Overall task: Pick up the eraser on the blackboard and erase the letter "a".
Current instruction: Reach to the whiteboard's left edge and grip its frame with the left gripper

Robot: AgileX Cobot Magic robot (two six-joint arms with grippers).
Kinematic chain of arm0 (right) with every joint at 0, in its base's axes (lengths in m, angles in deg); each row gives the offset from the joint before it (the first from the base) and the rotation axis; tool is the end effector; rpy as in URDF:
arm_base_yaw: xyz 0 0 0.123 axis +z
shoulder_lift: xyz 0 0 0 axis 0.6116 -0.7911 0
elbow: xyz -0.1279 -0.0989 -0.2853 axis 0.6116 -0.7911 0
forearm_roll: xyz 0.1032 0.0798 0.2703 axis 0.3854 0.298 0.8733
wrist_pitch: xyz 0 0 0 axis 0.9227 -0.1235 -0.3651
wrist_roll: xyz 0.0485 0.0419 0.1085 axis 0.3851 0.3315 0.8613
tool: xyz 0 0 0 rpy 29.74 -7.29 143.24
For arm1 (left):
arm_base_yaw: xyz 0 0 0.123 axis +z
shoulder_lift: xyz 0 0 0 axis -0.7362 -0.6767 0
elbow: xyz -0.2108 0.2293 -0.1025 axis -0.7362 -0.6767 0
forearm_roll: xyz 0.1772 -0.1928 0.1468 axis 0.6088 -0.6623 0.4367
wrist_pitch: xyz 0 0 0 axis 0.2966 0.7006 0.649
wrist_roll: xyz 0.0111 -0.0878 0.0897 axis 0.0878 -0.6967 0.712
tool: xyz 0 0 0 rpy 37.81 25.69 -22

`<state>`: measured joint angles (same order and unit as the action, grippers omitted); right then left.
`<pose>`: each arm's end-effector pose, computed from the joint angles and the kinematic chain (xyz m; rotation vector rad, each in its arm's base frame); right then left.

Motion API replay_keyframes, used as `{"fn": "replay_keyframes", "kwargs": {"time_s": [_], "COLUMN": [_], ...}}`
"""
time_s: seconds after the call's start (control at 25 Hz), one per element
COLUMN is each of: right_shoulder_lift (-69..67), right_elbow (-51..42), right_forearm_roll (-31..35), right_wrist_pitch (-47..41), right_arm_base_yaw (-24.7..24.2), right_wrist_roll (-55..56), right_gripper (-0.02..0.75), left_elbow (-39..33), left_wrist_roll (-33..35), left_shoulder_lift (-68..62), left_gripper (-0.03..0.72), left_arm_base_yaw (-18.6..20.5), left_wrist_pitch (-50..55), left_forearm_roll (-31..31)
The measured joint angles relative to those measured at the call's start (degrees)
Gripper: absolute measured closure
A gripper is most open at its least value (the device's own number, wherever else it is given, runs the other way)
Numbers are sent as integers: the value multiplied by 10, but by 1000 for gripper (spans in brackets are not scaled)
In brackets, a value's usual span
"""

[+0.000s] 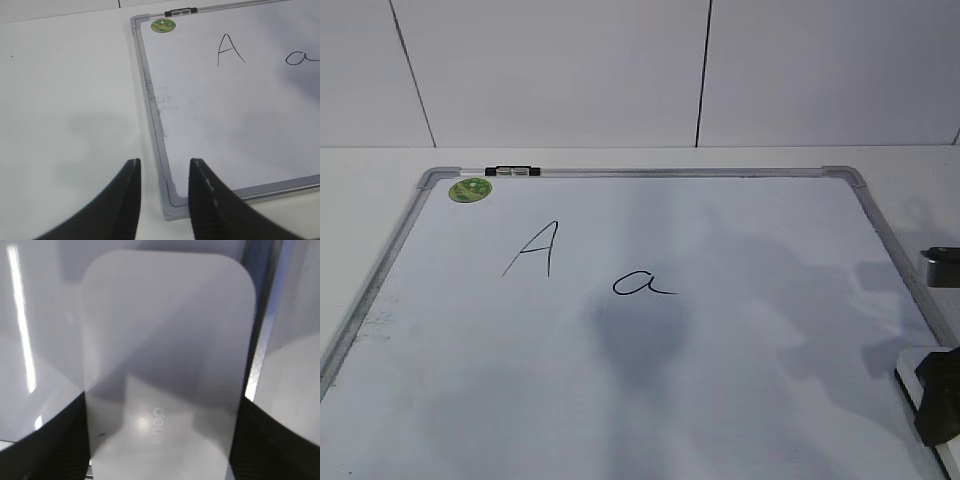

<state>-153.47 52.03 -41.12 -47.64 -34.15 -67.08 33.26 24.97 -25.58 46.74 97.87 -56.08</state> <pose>0.2548 0.0283 0.1436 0.1994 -3.1310 -0.1549 0.0227 -0.0197 0.2839 0.1939 2.0742 -0.1169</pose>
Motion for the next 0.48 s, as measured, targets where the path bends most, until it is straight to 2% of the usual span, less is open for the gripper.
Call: {"fn": "replay_keyframes", "kwargs": {"time_s": [0.48], "right_shoulder_lift": [0], "right_elbow": [0], "right_forearm_roll": [0], "right_wrist_pitch": [-3], "right_arm_base_yaw": [0], "right_wrist_roll": [0], "right_gripper": [167], "left_elbow": [0], "left_wrist_roll": [0], "left_shoulder_lift": [0], "left_gripper": [444], "left_arm_base_yaw": [0], "left_wrist_pitch": [0], "left_forearm_roll": [0]}}
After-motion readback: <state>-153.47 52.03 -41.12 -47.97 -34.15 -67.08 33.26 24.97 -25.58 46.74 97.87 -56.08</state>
